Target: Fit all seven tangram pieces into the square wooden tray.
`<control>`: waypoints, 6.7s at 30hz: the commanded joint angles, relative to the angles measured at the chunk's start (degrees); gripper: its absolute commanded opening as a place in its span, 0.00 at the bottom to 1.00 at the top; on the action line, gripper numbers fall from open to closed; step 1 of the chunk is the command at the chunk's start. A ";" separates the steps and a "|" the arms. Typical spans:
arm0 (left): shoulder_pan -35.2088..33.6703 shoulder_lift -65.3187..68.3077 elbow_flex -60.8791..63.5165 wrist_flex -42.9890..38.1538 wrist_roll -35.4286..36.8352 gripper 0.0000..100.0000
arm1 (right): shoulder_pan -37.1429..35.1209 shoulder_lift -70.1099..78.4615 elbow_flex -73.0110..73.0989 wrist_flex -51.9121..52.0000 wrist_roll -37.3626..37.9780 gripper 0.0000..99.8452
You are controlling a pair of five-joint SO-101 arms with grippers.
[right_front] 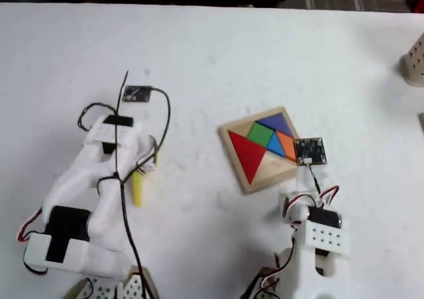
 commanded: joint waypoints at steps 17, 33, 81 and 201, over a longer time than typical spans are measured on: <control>17.80 -0.22 -24.97 15.30 -16.35 0.02 | 24.57 -1.01 -2.11 -10.42 -8.62 0.02; 41.63 17.45 -47.82 11.43 -11.78 0.02 | 42.77 -1.01 -0.35 -14.46 -10.81 0.02; 32.57 44.88 -104.97 41.85 -11.87 0.26 | 37.05 -1.54 2.81 -14.46 -6.42 0.02; -26.77 -28.53 27.52 -11.69 -28.75 0.02 | -11.30 16.31 -14.86 -9.63 -14.59 0.02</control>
